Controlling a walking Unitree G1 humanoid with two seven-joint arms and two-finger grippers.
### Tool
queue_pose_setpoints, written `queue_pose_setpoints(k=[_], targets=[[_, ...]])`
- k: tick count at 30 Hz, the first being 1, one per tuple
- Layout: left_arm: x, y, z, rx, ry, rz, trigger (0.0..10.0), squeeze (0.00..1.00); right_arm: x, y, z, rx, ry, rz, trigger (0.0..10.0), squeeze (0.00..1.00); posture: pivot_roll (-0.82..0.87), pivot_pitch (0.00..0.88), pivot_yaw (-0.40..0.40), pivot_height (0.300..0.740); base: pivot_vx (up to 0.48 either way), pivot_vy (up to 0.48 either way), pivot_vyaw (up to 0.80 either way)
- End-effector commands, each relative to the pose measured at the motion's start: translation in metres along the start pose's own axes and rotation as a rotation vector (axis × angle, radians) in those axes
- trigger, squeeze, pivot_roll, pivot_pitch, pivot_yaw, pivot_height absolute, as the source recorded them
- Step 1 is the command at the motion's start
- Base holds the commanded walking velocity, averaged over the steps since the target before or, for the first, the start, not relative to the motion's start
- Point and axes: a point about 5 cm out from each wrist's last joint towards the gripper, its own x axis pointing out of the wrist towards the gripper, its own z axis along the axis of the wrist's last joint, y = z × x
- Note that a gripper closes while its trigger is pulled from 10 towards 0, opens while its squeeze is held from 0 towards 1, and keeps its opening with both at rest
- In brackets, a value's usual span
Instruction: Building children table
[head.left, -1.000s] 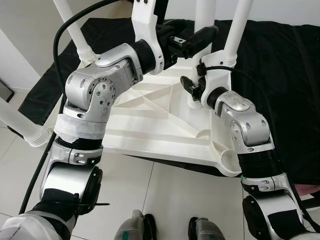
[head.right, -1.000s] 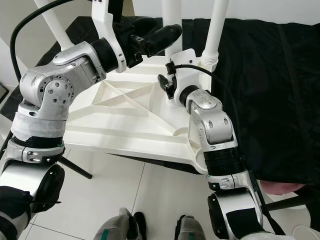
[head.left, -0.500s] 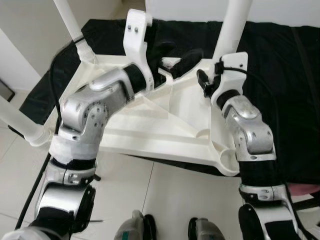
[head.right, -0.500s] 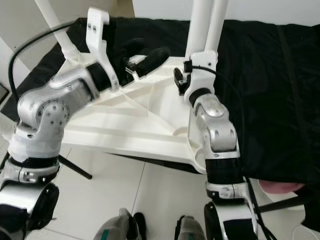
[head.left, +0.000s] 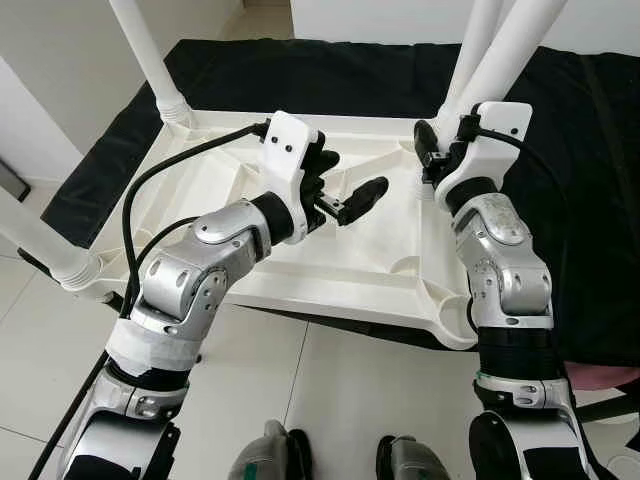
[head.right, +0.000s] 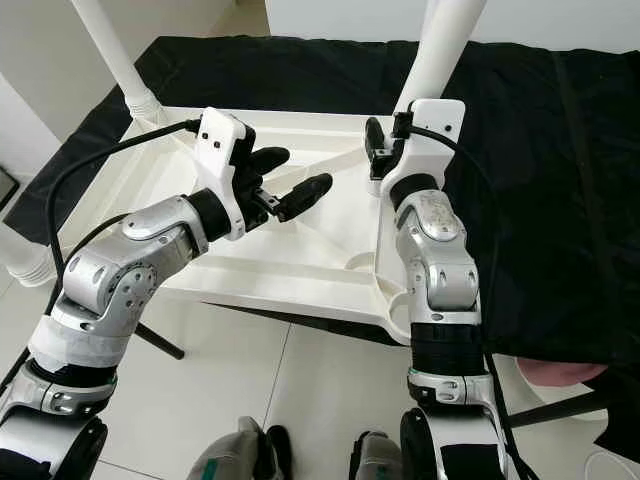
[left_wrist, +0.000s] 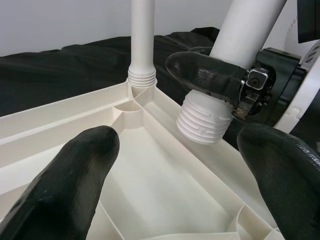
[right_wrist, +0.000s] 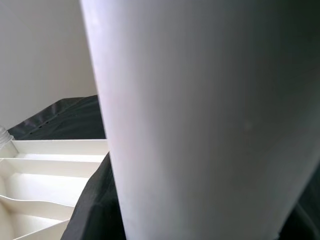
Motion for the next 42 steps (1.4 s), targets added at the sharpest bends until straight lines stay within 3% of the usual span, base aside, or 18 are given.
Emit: queue_pose_setpoints(k=[1,7,19,26,36,42], targets=[[-0.003,-0.005,-0.009,0.057,0.028,-0.036,10.0,0.0,0.001,0.004,0.006,0.014,-0.036,0.008,10.0,0.0,-0.05,0.124,0.11,0.74,0.0,0.0,0.0],[-0.007,-0.021,-0.043,0.153,0.134,-0.111,10.0,0.0,0.0,-0.004,0.007,0.006,-0.055,-0.017,10.0,0.0,-0.05,0.122,0.111,0.74,0.0,0.0,0.0],[-0.01,-0.026,-0.07,0.235,0.225,-0.149,10.0,0.0,0.001,-0.008,0.008,-0.002,-0.065,-0.028,10.0,0.0,-0.05,0.125,0.114,0.74,0.0,0.0,0.0],[-0.01,-0.027,-0.076,0.266,0.243,-0.164,10.0,0.0,0.001,-0.008,0.007,-0.005,-0.063,-0.028,10.0,0.0,-0.05,0.125,0.114,0.74,0.0,0.0,0.0],[-0.005,-0.024,-0.085,0.42,0.288,-0.199,10.0,0.0,0.002,-0.01,0.006,-0.012,-0.061,-0.026,10.0,0.0,-0.05,0.133,0.107,0.74,0.0,0.0,0.0],[0.0,-0.016,-0.091,0.45,0.319,-0.15,10.0,0.0,0.001,-0.01,0.007,-0.013,-0.064,-0.024,10.0,0.0,-0.06,0.135,0.11,0.74,0.0,0.0,0.0]])
